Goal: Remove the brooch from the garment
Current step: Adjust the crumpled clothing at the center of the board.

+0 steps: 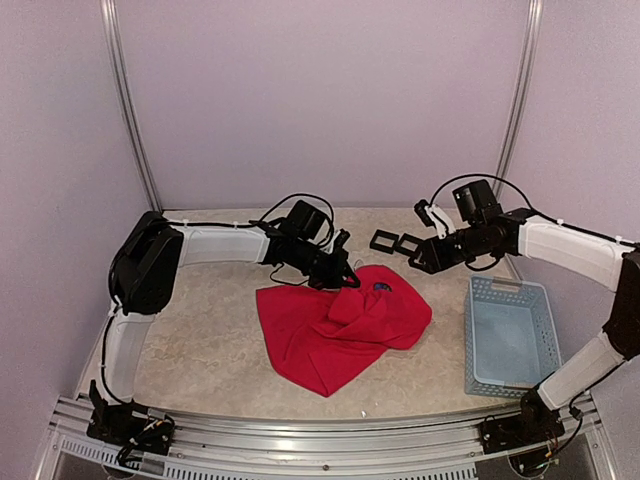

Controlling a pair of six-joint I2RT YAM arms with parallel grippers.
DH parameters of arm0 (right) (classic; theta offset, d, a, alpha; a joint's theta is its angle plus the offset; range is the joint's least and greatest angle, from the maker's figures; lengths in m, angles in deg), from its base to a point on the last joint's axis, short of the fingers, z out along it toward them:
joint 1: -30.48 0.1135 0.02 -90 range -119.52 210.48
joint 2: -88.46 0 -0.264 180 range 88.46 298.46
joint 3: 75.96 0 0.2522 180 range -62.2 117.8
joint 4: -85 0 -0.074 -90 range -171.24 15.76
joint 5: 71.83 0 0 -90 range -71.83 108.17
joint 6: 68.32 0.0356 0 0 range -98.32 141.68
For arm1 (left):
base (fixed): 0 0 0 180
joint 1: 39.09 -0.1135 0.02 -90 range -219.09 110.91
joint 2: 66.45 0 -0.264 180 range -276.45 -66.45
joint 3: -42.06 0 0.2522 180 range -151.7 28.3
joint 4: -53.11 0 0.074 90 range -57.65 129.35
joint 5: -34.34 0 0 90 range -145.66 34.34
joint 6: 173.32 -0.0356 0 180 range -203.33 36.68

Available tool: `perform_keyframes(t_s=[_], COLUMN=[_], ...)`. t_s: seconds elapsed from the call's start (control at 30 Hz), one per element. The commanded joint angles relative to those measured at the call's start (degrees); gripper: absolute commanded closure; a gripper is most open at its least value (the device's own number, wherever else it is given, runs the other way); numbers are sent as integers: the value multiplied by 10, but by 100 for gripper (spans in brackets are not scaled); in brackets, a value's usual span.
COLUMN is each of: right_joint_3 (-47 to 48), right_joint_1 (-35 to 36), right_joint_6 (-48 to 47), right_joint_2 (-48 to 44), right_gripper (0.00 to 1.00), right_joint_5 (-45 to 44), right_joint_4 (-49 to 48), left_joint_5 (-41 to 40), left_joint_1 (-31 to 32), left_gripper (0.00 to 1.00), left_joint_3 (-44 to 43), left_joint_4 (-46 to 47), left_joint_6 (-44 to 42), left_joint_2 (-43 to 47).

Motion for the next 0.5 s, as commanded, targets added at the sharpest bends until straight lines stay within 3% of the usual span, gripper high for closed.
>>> perform_keyframes(t_s=[0.0,0.23,0.43,0.47], right_joint_3=[1,-24,-77,-82], right_joint_1=[1,3,2,2], right_joint_6=[-38,-70,-59,-60], right_joint_2=[-56,-104,-117,-118], right_gripper=[52,49,49,49], right_joint_5=[64,187,202,203], right_joint_4=[38,48,27,24], left_joint_5=[21,25,33,28], left_joint_1=[36,94,117,120], left_gripper=[100,100,100,94], left_joint_3=[41,74,112,115], left_joint_4=[-14,-72,-88,-90], left_joint_6=[-125,-178,-170,-170], left_joint_2=[93,162,169,171])
